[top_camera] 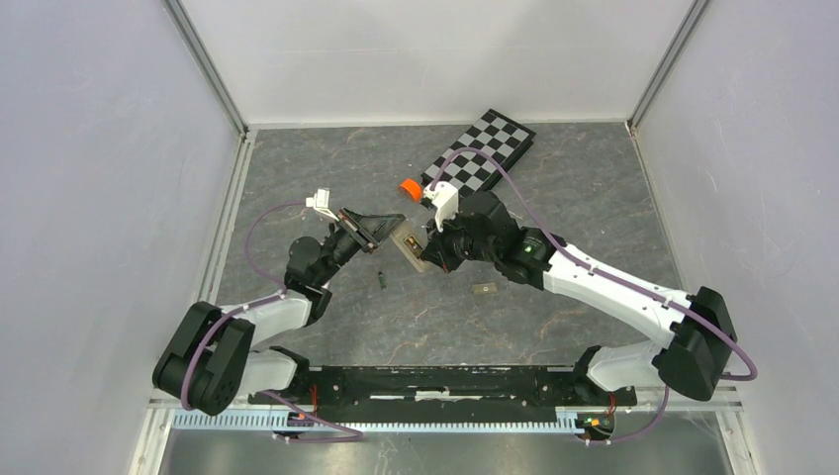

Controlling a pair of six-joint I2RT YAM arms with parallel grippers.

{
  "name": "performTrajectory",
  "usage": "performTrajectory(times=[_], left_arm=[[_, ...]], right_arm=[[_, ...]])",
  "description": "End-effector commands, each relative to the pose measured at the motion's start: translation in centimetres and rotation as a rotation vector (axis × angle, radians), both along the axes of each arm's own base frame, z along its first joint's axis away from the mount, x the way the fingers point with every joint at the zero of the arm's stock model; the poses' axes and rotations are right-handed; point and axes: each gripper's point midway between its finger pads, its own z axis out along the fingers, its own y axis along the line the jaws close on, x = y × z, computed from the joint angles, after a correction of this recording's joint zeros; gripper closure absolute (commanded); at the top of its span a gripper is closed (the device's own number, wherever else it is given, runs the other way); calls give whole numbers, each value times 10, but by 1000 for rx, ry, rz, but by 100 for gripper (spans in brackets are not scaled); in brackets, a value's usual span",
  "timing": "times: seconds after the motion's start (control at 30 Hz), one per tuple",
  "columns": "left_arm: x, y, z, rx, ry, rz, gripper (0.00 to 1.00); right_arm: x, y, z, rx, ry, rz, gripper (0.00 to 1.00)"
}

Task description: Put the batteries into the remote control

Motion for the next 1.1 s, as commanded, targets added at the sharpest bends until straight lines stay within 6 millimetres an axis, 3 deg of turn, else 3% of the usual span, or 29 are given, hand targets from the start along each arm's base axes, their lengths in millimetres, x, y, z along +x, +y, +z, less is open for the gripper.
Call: performTrajectory(times=[0.0, 0.13, 0.67, 0.87, 1.07], left_arm=[[0, 1, 20, -69, -40, 2, 98], [-1, 1, 19, -75, -33, -1, 98], [-1, 1, 20, -110, 6, -9, 98], [0, 1, 22, -140, 36, -13, 98], [0, 2, 23, -190, 106, -19, 98]], right_arm=[[4, 9, 19, 36, -31, -5, 96], [7, 10, 15, 31, -22, -24, 95], [7, 18, 13, 46, 22, -29, 71], [9, 14, 28, 96, 1, -71, 61], [14, 9, 60, 229, -49, -139, 45]])
